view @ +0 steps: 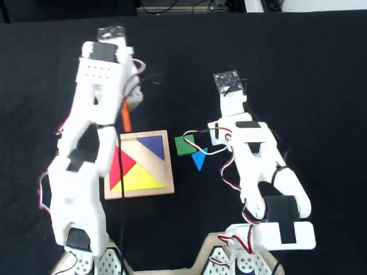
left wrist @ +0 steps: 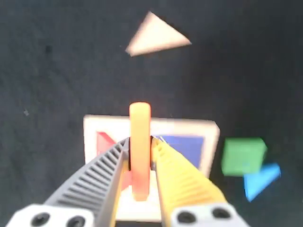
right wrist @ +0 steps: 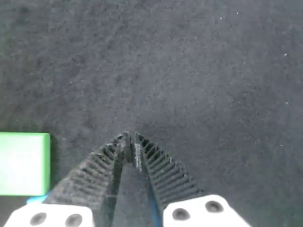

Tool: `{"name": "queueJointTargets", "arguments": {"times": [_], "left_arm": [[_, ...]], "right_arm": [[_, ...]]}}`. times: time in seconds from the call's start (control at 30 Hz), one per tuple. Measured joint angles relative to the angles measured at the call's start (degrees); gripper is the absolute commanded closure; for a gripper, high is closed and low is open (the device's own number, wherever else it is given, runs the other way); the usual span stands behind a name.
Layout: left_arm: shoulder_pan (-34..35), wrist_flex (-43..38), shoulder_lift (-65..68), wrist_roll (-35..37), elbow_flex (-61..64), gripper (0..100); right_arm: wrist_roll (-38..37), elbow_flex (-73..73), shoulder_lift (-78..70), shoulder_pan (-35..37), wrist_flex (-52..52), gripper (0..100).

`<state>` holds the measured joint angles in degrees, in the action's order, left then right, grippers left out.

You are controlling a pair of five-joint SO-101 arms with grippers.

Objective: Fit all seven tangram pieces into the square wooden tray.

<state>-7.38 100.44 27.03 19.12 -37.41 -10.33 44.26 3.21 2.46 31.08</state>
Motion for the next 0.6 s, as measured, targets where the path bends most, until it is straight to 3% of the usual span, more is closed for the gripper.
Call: {"name": "queueJointTargets", "arguments": {"times": [0.17,0.4,0.6], "left_arm": [[-4.92,0.09,-16.70,1.05,6.51,97],[-3.34,-0.09,-34.99,3.52,22.42,97],[-3.25,-11.87,-49.05,1.85,45.80,97]], "right_arm": [[0.00,0.00,0.00,0.00,0.00,98.7],[0.00,0.00,0.00,0.00,0.00,98.7],[0.00,0.00,0.00,0.00,0.00,98.7]]}}
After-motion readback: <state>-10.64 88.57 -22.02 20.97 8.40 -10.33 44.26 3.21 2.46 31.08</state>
